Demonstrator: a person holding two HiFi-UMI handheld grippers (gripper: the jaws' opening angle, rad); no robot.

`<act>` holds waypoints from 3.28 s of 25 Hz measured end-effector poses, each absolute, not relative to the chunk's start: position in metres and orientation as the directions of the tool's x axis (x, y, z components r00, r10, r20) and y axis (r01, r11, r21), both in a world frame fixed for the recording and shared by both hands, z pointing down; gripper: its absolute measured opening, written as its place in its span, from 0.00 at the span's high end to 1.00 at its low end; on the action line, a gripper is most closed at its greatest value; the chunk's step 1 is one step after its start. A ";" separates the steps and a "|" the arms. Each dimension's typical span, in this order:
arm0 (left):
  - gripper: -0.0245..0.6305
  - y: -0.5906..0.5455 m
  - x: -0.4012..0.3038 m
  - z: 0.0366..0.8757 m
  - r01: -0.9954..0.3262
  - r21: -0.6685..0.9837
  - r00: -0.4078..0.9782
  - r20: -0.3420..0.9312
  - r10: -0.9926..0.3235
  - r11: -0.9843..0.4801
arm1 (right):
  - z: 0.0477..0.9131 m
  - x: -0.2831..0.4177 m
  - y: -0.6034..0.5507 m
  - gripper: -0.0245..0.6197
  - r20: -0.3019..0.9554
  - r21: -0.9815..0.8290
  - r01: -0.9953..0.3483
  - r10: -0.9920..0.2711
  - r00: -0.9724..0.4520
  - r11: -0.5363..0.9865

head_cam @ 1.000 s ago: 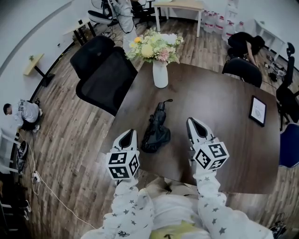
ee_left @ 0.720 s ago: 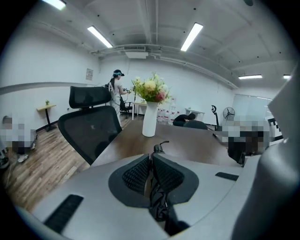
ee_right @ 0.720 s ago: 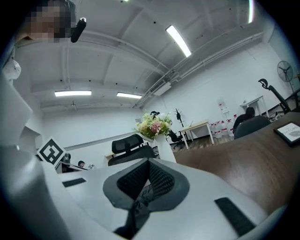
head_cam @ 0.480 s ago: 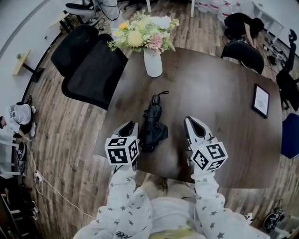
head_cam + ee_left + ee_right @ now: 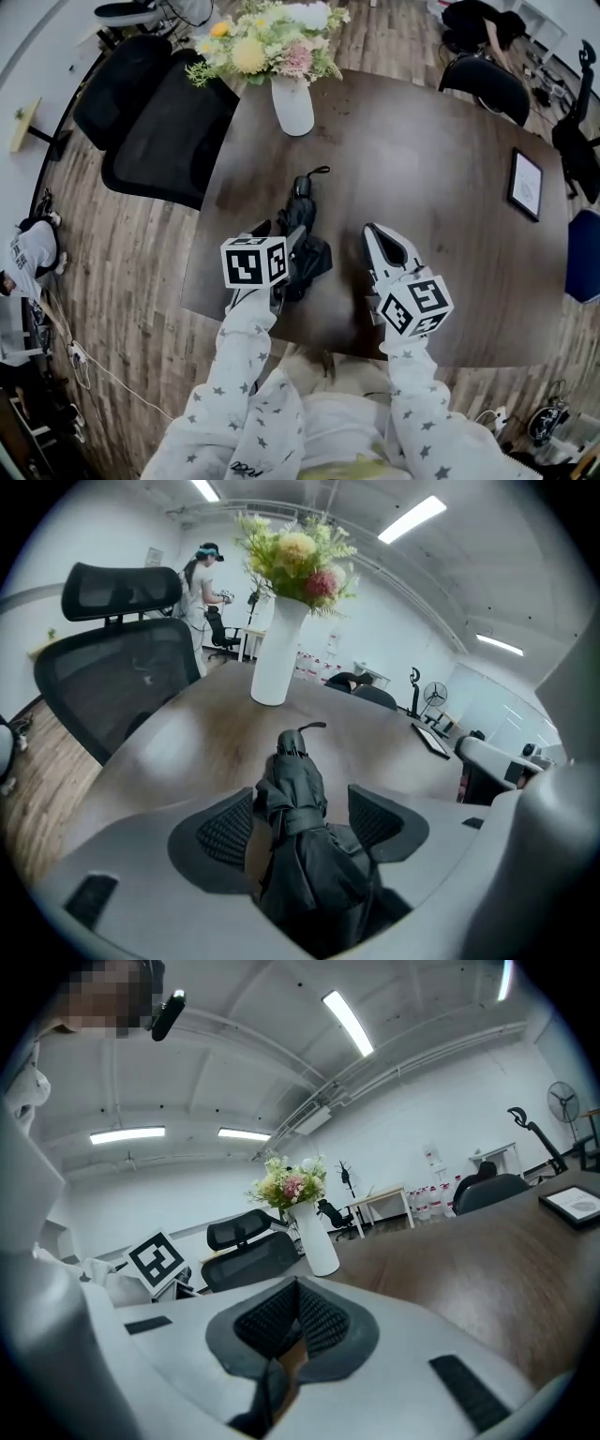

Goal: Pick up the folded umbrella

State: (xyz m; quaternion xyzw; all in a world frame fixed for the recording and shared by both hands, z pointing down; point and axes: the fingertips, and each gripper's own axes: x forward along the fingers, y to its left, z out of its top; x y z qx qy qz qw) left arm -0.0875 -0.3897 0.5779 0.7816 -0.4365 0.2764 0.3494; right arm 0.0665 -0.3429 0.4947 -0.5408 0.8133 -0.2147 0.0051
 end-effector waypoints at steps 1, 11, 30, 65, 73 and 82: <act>0.47 -0.391 -0.084 0.584 -0.872 0.302 0.467 0.752 -0.466 -0.386 | 0.497 0.067 -0.343 0.93 0.228 -0.358 -0.878 -0.882 -0.413 0.318; 0.46 -0.387 -0.066 0.630 -0.862 0.299 0.442 0.839 -0.317 -0.409 | 0.512 0.077 -0.343 0.93 0.256 -0.375 -0.886 -0.889 -0.381 0.272; 0.55 -0.387 -0.063 0.646 -0.876 0.251 0.380 0.886 -0.265 -0.413 | 0.518 0.086 -0.345 0.93 0.266 -0.378 -0.897 -0.902 -0.341 0.227; 0.58 -0.369 -0.087 0.480 -0.804 0.307 0.593 0.462 -0.659 -0.509 | 0.441 0.109 -0.344 0.93 0.128 -0.270 -0.935 -0.954 -0.272 0.230; 0.58 -0.358 -0.095 0.439 -0.797 0.263 0.604 0.350 -0.716 -0.544 | 0.425 0.111 -0.342 0.93 0.084 -0.245 -0.937 -0.957 -0.276 0.249; 0.58 -0.353 -0.104 0.404 -0.804 0.223 0.593 0.243 -0.767 -0.551 | 0.412 0.112 -0.341 0.93 0.029 -0.233 -0.934 -0.958 -0.285 0.271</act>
